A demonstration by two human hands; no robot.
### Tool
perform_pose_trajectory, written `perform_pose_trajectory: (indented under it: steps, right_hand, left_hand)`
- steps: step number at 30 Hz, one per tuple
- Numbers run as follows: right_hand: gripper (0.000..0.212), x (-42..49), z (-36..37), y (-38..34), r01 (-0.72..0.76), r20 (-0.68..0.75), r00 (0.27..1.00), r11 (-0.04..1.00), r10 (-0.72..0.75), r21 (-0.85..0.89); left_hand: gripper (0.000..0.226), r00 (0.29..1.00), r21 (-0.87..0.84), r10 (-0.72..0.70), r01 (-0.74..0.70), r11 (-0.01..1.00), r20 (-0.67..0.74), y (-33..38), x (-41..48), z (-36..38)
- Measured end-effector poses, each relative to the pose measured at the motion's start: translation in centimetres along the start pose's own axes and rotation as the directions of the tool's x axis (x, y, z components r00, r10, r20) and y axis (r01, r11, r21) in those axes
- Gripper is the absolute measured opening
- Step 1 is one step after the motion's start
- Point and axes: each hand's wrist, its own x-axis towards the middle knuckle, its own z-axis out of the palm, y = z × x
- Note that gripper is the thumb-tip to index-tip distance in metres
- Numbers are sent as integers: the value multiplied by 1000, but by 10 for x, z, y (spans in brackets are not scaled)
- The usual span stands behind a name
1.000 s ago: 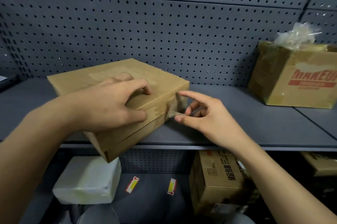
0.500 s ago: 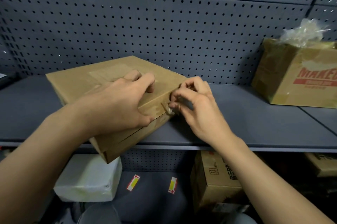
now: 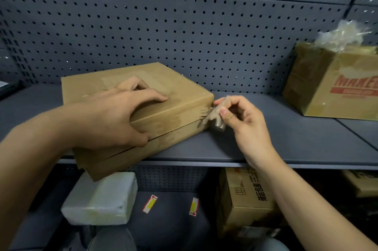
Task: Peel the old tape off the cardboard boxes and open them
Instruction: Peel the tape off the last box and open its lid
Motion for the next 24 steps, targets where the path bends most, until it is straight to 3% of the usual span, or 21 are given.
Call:
perform_pose_trajectory:
  steps: [5, 14, 18, 21, 24]
  right_hand:
    - [18, 2, -15, 1, -119, -125, 979, 947, 162, 299]
    - [11, 2, -36, -5, -94, -294, 946, 983, 137, 155]
    - [9, 0, -34, -12, -76, -232, 969, 996, 83, 43]
    - [7, -1, -28, -21, -118, -60, 991, 993, 116, -16]
    - [14, -2, -23, -27, -100, 97, 988, 983, 116, -155]
  left_hand:
    - [76, 1000, -13, -6, 7, 1000, 26, -2, -7, -2]
    - [81, 999, -36, -15, 16, 999, 40, -11, -13, -7]
    - [81, 997, 2, -31, 31, 1000, 67, -10, -13, -11]
    - [63, 993, -17, -73, 74, 997, 88, -3, -10, -10]
    - [52, 996, -43, -89, 88, 995, -16, 8, -5, -7]
